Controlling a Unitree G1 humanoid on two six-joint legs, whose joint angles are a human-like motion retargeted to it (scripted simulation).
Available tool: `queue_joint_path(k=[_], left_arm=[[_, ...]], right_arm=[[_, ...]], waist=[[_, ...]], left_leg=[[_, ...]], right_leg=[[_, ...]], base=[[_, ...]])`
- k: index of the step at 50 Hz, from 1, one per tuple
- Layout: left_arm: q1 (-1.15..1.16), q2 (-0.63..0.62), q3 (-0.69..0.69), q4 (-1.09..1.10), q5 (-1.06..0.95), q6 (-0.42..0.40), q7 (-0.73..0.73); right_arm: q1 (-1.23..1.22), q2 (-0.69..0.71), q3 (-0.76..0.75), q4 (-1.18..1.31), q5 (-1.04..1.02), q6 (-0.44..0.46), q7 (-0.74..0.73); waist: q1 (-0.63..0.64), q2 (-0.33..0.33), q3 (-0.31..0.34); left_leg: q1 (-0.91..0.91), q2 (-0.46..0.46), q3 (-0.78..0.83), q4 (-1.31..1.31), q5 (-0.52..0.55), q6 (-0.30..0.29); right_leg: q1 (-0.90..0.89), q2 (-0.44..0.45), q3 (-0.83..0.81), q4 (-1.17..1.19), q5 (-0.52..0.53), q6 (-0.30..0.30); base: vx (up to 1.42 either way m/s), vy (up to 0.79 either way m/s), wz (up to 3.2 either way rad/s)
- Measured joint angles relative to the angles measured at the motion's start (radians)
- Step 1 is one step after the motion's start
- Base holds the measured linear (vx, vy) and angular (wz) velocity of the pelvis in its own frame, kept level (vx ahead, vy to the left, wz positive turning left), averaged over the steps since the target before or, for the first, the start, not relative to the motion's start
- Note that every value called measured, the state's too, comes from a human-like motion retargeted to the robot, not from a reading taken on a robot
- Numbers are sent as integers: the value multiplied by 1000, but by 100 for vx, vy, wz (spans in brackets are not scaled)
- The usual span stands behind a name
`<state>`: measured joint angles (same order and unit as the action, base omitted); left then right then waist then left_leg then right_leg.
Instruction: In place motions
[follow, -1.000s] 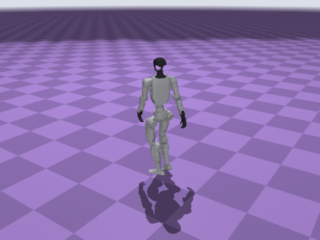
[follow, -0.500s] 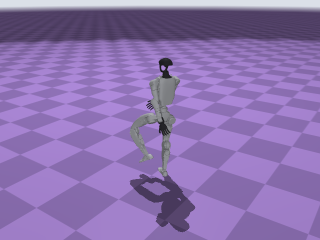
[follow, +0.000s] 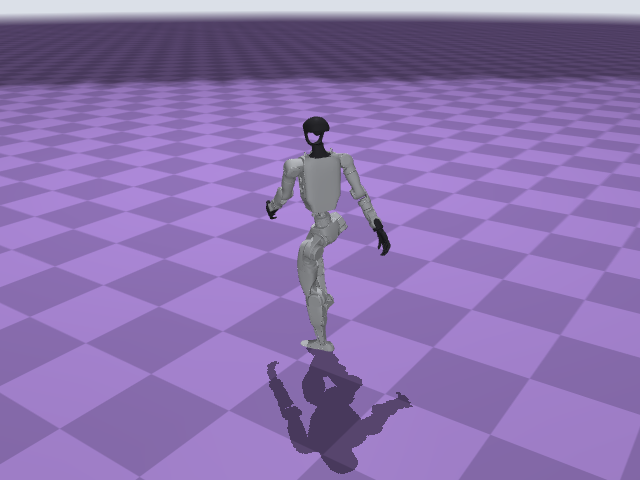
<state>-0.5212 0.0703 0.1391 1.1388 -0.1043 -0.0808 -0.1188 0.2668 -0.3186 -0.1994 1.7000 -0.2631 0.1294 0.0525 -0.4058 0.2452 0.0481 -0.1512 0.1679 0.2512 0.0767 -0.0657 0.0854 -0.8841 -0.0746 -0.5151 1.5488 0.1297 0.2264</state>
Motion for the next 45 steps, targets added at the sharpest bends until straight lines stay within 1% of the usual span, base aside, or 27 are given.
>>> queue_joint_path(k=[3, 5, 7, 11, 13, 14, 15, 16, 17, 18, 19, 20, 21, 22, 23, 25, 27, 28, 30, 32, 33, 35, 39, 40, 42, 43, 45], left_arm=[[-15, -3, -30, -38, -5, -17, 13], [-2, -7, -35, -35, 7, -15, 0], [28, -15, -35, -2, 9, -12, -7], [136, -44, -13, 123, 29, 2, -12], [210, -54, -3, 211, 56, 21, -18], [250, -54, 9, 259, 76, 36, -21], [291, -52, 23, 308, 99, 52, -23], [338, -42, 57, 359, 136, 70, -23], [386, -33, 88, 407, 168, 87, -20], [440, -26, 112, 448, 192, 105, -11], [481, -15, 132, 475, 208, 119, -3], [516, -3, 150, 496, 220, 133, 4], [544, 12, 166, 509, 212, 124, 22], [576, 24, 190, 518, 200, 113, 35], [616, 32, 228, 518, 179, 97, 40], [693, 52, 280, 527, 158, 88, -1], [768, 50, 307, 561, 192, 121, -41], [807, 43, 330, 561, 212, 151, -28], [896, 44, 375, 561, 224, 173, 9], [969, 50, 405, 561, 206, 164, 6], [998, 42, 450, 561, 198, 162, 1], [1017, 25, 525, 561, 175, 167, -6], [982, 19, 543, 561, 94, 168, -12], [968, 19, 539, 561, 85, 164, -14], [935, 9, 513, 546, 91, 150, -29], [899, 19, 486, 547, 94, 147, -42], [841, 26, 429, 538, 96, 134, -45]], right_arm=[[36, 6, -24, 0, 43, -5, -4], [35, 12, -18, 0, 57, 0, -8], [11, 24, 6, 0, 60, 1, -2], [-66, 67, 73, -35, 43, -9, 27], [-115, 92, 116, -69, 26, -14, 37], [-146, 105, 142, -86, 16, -16, 40], [-180, 117, 170, -103, 5, -18, 43], [-222, 137, 213, -116, 0, -16, 46], [-264, 157, 254, -129, -2, -15, 51], [-305, 177, 292, -143, 4, -16, 59], [-361, 198, 319, -165, 16, -15, 76], [-425, 217, 340, -192, 32, -13, 97], [-481, 233, 337, -253, 45, -25, 109], [-535, 248, 344, -315, 56, -39, 120], [-585, 261, 368, -384, 67, -59, 130], [-683, 282, 399, -517, 75, -72, 154], [-729, 314, 364, -628, 49, -91, 126], [-755, 321, 356, -674, 58, -111, 111], [-784, 322, 367, -760, 95, -157, 89], [-799, 321, 387, -797, 103, -184, 46], [-818, 326, 402, -809, 90, -200, 18], [-856, 328, 422, -814, 58, -229, -4], [-858, 321, 436, -784, 21, -238, 34], [-848, 322, 436, -776, 12, -239, 41], [-796, 333, 438, -745, 1, -238, 35], [-764, 332, 433, -715, -12, -245, 28], [-698, 331, 428, -651, -30, -245, 27]], waist=[[13, -20, -7], [35, -34, -19], [62, -49, -31], [135, -90, -64], [140, -116, -88], [139, -127, -98], [138, -135, -108], [150, -152, -114], [164, -172, -121], [182, -199, -130], [207, -229, -120], [235, -260, -101], [218, -237, -51], [236, -236, -2], [323, -281, 47], [360, -314, 128], [445, -334, 157], [489, -353, 163], [567, -382, 144], [609, -421, 118], [619, -443, 117], [626, -456, 127], [598, -420, 90], [585, -405, 75], [550, -388, 7], [519, -367, -9], [457, -341, -52]], left_leg=[[15, -14, 18, 0, -5, 1], [35, -25, 44, -8, -8, -3], [58, -39, 77, -19, -10, -8], [104, -82, 147, -37, -17, -25], [112, -124, 148, -28, -29, -31], [112, -143, 148, -14, -38, -32], [111, -157, 149, 3, -49, -34], [112, -164, 175, 40, -55, -34], [108, -171, 203, 88, -41, -34], [91, -175, 236, 159, 13, -29], [33, -139, 260, 306, 94, -31], [-45, -82, 279, 491, 189, -35], [-161, 17, 211, 689, 253, 12], [-265, 79, 161, 864, 285, 49], [-343, 65, 148, 995, 251, 66], [-508, 141, 104, 1294, 157, 91], [-695, 183, 67, 1505, 100, 109], [-798, 174, 58, 1593, 68, 111], [-982, 202, 63, 1719, 5, 125], [-1068, 224, 117, 1748, -27, 145], [-1094, 218, 147, 1739, -39, 138], [-1086, 231, 183, 1706, -47, 124], [-950, 205, 149, 1611, -30, 100], [-908, 198, 134, 1582, -20, 92], [-745, 158, 131, 1437, 14, 56], [-672, 118, 103, 1355, 35, 27], [-500, 53, 92, 1151, 47, -2]], right_leg=[[37, -1, 28, -60, -2, -18], [103, 34, 71, -148, 7, -2], [211, 92, 124, -297, 28, 20], [512, 199, 252, -751, 90, 35], [678, 203, 300, -1038, 116, 35], [750, 198, 294, -1152, 19, 5], [814, 193, 274, -1250, -132, -40], [864, 164, 166, -1321, -222, -122], [899, 137, 101, -1385, -279, -187], [909, 112, 126, -1435, -268, -218], [906, 86, 181, -1448, -263, -219], [896, 59, 251, -1442, -260, -205], [898, 77, 197, -1443, -260, -206], [900, 80, 185, -1440, -257, -212], [901, 54, 259, -1427, -249, -228], [924, 73, 300, -1409, -250, -259], [917, 77, 382, -1369, -262, -263], [901, 70, 422, -1347, -272, -264], [865, 61, 456, -1315, -279, -275], [830, 31, 425, -1291, -281, -301], [816, 7, 409, -1279, -279, -310], [811, -9, 401, -1264, -279, -318], [839, 18, 399, -1299, -274, -299], [849, 29, 388, -1316, -270, -296], [849, 33, 376, -1363, -255, -273], [861, 42, 345, -1370, -260, -263], [879, 46, 297, -1383, -268, -235]], base=[[3, -5, -17], [6, 0, -48], [5, 5, -63], [7, 4, -65], [9, 10, 14], [2, 20, 31], [-6, 21, -18], [-7, 20, -58], [-3, 18, -92], [-15, 14, -81], [-36, 11, -69], [-62, 3, 28], [-69, -2, 48], [-66, -4, -80], [-55, -3, -198], [-31, -7, -141], [-5, -3, -100], [2, -1, -116], [19, -5, -96], [28, -9, -54], [13, -5, -45], [1, -1, -20], [9, 10, 31], [15, 16, 40], [19, 14, 57], [22, 3, 105], [27, -2, 116]])
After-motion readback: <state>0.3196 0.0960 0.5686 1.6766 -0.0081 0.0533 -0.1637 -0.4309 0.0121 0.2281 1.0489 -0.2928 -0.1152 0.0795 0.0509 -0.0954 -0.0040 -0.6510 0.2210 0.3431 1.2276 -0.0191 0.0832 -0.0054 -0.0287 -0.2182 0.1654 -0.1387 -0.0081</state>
